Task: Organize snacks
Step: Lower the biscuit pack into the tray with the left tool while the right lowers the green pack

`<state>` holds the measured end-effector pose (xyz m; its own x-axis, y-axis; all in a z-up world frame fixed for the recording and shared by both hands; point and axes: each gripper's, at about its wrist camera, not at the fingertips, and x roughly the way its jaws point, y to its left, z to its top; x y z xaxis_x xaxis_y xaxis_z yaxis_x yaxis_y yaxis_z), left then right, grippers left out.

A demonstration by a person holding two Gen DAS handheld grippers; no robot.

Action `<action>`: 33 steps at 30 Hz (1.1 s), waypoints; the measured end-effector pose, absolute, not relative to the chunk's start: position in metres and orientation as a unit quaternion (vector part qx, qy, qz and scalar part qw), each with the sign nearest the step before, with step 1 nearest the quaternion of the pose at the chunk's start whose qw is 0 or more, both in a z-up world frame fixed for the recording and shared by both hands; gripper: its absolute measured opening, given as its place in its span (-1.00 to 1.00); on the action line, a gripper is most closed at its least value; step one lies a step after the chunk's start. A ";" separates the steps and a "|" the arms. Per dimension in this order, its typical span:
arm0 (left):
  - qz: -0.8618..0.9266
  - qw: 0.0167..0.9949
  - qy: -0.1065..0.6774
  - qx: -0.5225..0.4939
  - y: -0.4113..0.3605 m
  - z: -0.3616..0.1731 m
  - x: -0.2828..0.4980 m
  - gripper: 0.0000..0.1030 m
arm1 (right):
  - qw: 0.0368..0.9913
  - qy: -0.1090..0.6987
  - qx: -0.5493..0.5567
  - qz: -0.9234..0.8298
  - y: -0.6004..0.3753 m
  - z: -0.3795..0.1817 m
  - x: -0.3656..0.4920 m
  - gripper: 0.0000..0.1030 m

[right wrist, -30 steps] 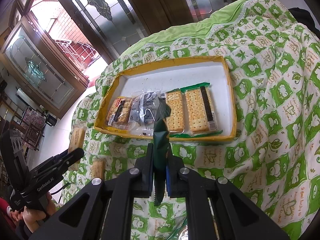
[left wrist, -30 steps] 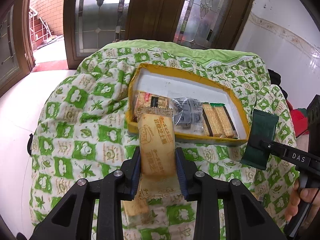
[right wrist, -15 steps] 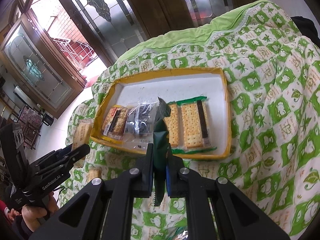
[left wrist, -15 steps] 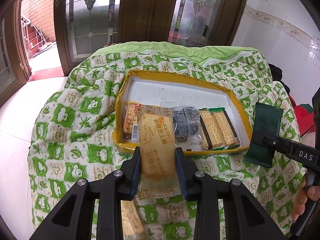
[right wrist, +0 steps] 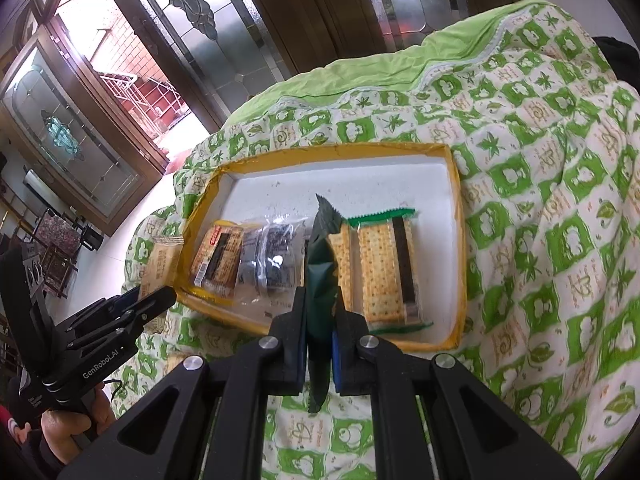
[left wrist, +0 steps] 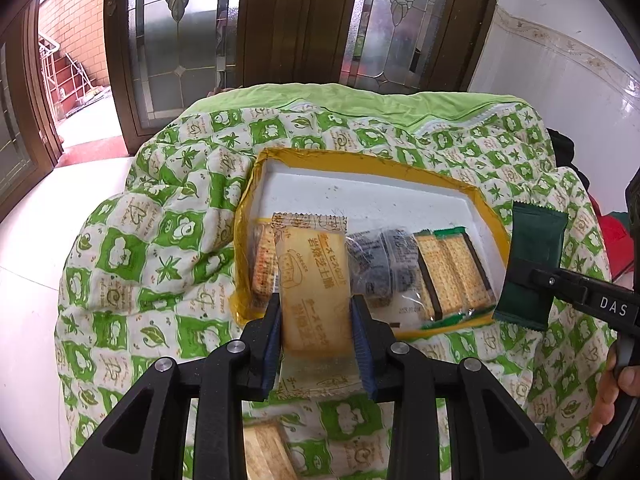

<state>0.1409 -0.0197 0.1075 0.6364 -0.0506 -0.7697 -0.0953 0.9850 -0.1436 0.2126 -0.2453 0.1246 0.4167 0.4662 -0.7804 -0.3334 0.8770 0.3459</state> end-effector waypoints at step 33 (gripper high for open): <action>0.014 0.885 0.457 -0.090 -0.009 0.080 0.219 -0.34 | 0.818 0.519 0.078 0.235 -0.211 0.083 0.280 -0.82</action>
<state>0.2188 -0.0086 0.0795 0.5826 -0.0573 -0.8107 -0.1068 0.9835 -0.1462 0.2802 -0.2113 0.0825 0.3498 0.4661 -0.8126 -0.3037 0.8770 0.3723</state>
